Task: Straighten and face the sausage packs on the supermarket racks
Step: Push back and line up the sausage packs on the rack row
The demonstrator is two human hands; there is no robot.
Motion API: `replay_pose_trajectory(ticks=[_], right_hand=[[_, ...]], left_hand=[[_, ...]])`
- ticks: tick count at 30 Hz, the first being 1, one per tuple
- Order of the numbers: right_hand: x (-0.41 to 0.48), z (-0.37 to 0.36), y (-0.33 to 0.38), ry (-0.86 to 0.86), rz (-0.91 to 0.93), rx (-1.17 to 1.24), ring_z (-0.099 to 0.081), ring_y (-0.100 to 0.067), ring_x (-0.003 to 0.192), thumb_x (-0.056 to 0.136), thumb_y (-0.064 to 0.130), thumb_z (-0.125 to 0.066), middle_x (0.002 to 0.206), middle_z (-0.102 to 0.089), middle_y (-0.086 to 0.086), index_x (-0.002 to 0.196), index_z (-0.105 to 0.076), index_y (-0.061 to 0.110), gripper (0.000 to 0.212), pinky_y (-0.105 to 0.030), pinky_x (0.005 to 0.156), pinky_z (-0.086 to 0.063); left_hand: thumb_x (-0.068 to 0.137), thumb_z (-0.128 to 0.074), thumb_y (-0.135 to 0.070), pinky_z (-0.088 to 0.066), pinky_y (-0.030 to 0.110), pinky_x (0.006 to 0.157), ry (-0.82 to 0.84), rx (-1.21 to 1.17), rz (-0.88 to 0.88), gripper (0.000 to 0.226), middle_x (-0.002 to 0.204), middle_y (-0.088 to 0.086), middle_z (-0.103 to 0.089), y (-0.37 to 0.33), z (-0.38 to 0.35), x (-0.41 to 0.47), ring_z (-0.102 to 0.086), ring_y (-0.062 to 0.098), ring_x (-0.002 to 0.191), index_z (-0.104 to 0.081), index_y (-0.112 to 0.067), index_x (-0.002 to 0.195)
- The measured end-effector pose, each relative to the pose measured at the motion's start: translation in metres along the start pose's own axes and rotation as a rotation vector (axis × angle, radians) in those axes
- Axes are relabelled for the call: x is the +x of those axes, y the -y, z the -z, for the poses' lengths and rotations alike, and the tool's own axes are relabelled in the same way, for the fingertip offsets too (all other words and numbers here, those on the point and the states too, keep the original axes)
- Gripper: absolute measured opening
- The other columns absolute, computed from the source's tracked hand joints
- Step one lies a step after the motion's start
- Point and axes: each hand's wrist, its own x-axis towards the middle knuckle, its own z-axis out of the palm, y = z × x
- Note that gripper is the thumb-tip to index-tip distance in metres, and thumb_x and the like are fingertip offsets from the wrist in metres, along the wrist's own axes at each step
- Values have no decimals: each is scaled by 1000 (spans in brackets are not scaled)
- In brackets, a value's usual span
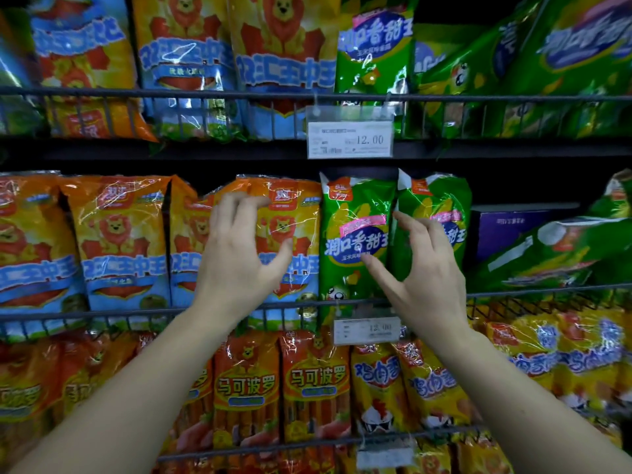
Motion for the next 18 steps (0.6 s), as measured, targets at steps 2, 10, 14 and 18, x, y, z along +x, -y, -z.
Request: replay_pose_trajectory(ticks=[2, 10, 14, 18], right_hand=[[-1, 1, -3, 34, 12, -4, -53, -26, 117, 86, 56, -63, 129, -52, -9, 140, -48, 14, 70, -37, 70, -55], [-2, -1, -3, 177, -3, -131, -34, -25, 138, 86, 63, -57, 152, -38, -5, 151, -31, 23, 81, -41, 95, -48], [3, -8, 2, 202, -15, -198, -35, -31, 135, 84, 65, -58, 151, -41, -7, 151, -31, 22, 84, -46, 101, -42], [5, -15, 8, 203, -74, -168, -35, -31, 131, 81, 64, -63, 151, -43, -4, 153, -30, 20, 91, -49, 99, -39]], left_hand=[[84, -66, -35, -34, 28, 99, 56, 21, 4, 55, 126, 7, -47, -7, -7, 4, -42, 24, 121, -52, -8, 129], [83, -65, -52, -13, 49, 120, 295, 269, 40, 85, 163, 9, -12, -9, -30, 12, -4, 32, 149, -24, -26, 154], [83, -60, -58, 1, 49, 121, 311, 312, -1, 88, 164, 10, 1, -8, -38, 12, 6, 33, 150, -15, -33, 155], [83, -57, -61, -2, 51, 121, 283, 324, -19, 87, 162, 12, -13, -4, -41, 11, -5, 33, 149, -17, -32, 155]])
